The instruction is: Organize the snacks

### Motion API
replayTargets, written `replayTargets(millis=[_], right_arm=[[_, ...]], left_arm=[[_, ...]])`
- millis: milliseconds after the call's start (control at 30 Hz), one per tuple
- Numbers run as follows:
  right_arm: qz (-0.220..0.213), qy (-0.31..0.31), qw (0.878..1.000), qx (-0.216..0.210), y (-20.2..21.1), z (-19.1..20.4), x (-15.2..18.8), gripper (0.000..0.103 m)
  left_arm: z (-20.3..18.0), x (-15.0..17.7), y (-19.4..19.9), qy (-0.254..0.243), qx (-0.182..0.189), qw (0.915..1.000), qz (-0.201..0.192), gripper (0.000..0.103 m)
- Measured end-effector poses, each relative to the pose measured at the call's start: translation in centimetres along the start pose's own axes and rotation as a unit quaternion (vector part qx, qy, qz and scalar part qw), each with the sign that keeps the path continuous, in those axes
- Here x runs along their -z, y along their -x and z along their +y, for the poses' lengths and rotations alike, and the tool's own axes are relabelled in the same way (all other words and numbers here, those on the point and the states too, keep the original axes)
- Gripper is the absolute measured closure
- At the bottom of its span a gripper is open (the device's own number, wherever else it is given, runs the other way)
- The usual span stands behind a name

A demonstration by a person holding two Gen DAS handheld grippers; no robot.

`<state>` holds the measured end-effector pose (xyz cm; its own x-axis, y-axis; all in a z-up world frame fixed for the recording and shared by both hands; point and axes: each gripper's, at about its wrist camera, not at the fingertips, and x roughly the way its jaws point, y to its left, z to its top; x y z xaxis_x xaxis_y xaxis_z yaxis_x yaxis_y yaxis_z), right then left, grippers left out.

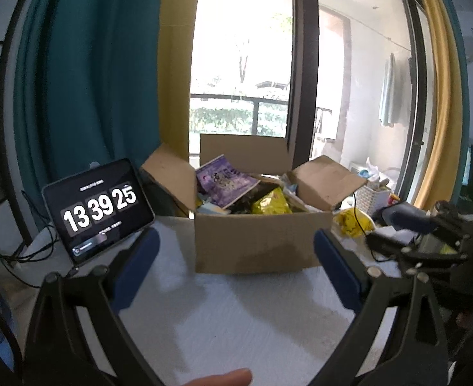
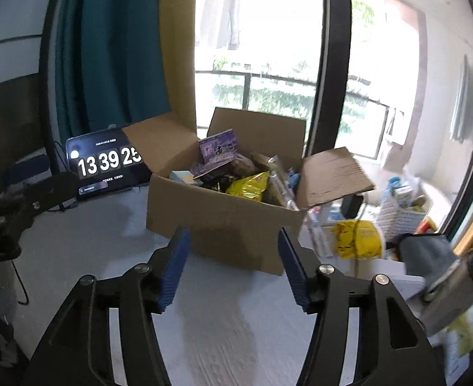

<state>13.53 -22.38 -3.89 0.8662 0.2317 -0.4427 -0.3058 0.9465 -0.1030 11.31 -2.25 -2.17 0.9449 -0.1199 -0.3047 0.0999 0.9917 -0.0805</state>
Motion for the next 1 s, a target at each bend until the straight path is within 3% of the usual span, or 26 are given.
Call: replayTargets(millis=[367,500,767,1000], right_arm=[[-0.058,-0.009,0.996,0.067,7.7,0.7,3.9,0.034],[-0.064,-0.036,0.995,0.063,9.7,0.4,4.6,0.031],[-0.08,-0.054,0.993,0.068,11.6,-0.1,4.5,0.03],[-0.078,-0.06,0.993,0.064,11.3,-0.4,4.9,0.029]], left_arm=[[0.2,2.8,7.4,0.008,-0.012,0.9981,-0.059,0.005],[0.1,3.2,9.6,0.007,-0.024,0.996,-0.086,0.005],[0.1,2.4,11.1,0.0,-0.042,0.9945,-0.095,0.005],[0.1,2.0,12.1,-0.003,-0.045,0.9922,-0.116,0.005]])
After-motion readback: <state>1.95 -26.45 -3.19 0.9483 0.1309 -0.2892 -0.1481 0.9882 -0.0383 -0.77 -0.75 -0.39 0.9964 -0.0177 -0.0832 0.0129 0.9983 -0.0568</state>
